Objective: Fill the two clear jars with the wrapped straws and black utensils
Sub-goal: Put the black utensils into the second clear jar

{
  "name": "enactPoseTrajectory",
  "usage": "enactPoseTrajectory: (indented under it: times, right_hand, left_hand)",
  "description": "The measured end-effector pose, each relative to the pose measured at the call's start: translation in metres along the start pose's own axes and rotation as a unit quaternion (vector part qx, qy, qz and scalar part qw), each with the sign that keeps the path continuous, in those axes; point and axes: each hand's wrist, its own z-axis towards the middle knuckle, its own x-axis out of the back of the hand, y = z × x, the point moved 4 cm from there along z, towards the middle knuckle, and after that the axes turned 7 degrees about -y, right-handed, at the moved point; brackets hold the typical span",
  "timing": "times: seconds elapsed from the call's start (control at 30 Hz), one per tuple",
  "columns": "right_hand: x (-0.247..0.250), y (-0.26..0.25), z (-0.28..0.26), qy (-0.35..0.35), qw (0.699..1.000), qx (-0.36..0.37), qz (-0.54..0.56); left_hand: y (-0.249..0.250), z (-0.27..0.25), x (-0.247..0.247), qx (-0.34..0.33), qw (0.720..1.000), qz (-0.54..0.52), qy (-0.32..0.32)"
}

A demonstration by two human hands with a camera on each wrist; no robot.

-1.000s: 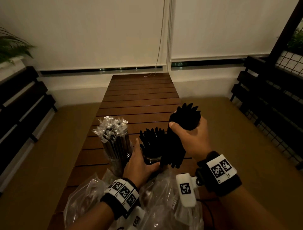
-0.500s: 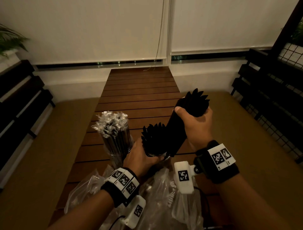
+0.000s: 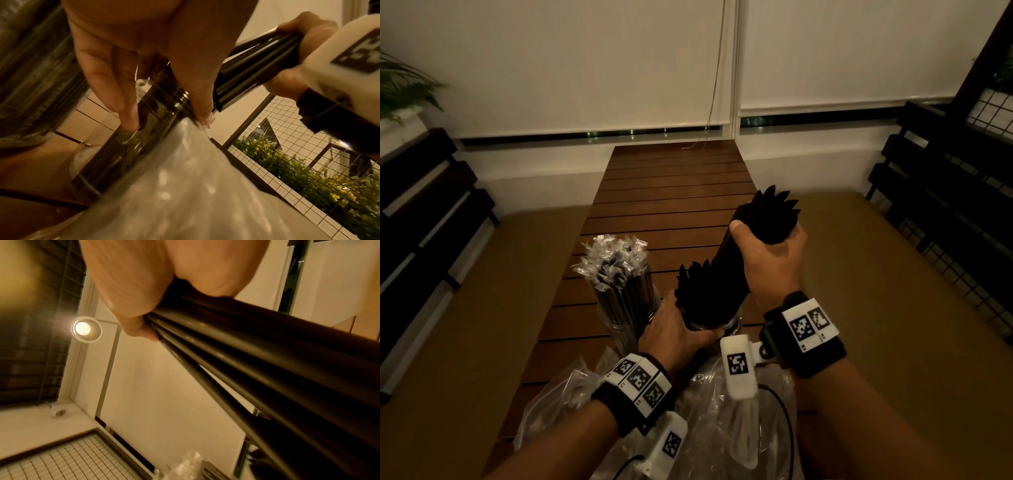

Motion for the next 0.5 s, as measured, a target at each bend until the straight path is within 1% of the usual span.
enactPoseTrajectory:
  times: [0.13, 0.27, 0.37, 0.5]
  right_hand:
    - [0.0003, 0.0019, -0.0020, 0.000, 1.000, 0.010, -0.016]
    - [0.0023, -0.0049, 0.0003, 0.008, 0.999, 0.041, -0.030]
    - [0.0004, -0.0059, -0.0008, -0.005, 0.998, 0.046, -0.038]
    - [-0.0022, -0.0036, -0.0018, -0.022, 0.997, 0.058, -0.046]
  left_hand:
    - [0.0011, -0.0021, -0.0005, 0.001, 1.000, 0.000, 0.005]
    - [0.0005, -0.0038, -0.0019, 0.009, 1.000, -0.008, 0.010]
    - [-0.0002, -0.0036, -0.0031, 0.005, 1.000, -0.020, 0.011]
    - [0.0026, -0.0041, -0.0026, 0.009, 1.000, -0.008, 0.005]
